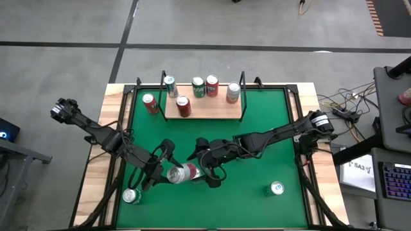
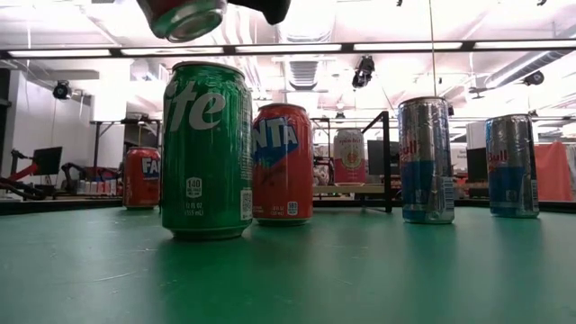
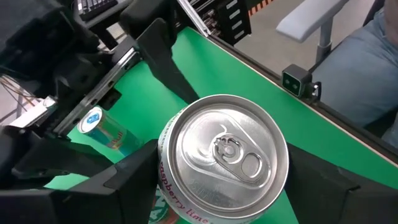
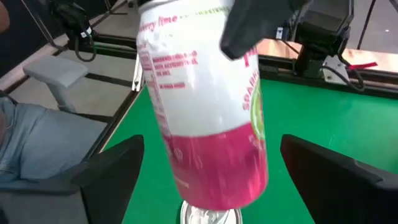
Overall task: Pick and place cans onto a shelf
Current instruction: Put the pink white soda can on the shelf aligned with the other pink white soda can
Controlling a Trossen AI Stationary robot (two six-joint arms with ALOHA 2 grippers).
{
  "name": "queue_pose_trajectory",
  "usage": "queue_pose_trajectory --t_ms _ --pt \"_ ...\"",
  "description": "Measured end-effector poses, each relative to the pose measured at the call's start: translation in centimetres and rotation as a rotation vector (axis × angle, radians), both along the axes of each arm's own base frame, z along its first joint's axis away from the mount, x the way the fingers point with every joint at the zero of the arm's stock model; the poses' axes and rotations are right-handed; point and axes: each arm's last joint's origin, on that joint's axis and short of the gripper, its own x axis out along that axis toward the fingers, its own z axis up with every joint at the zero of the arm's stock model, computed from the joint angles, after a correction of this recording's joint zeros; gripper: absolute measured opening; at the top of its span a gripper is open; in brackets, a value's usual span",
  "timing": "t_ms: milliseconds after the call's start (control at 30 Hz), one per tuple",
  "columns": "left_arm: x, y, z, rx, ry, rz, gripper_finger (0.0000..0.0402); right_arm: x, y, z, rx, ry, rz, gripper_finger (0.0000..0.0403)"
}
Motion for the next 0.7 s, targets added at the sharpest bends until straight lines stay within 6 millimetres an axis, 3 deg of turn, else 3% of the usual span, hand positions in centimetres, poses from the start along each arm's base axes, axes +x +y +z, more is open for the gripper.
queue_pose_trajectory --t_ms 500,700 --pt "1.0 1.2 0.5 0.041 -0.077 0.019 0.0270 1.8 -0.1 -0.2 -0.069 -0.028 0.018 0.0367" --pt "1.0 1.3 0.5 0.051 -0.081 0.017 0.0271 1.8 -0.6 -0.1 -0.076 -0.034 0.013 0.0306"
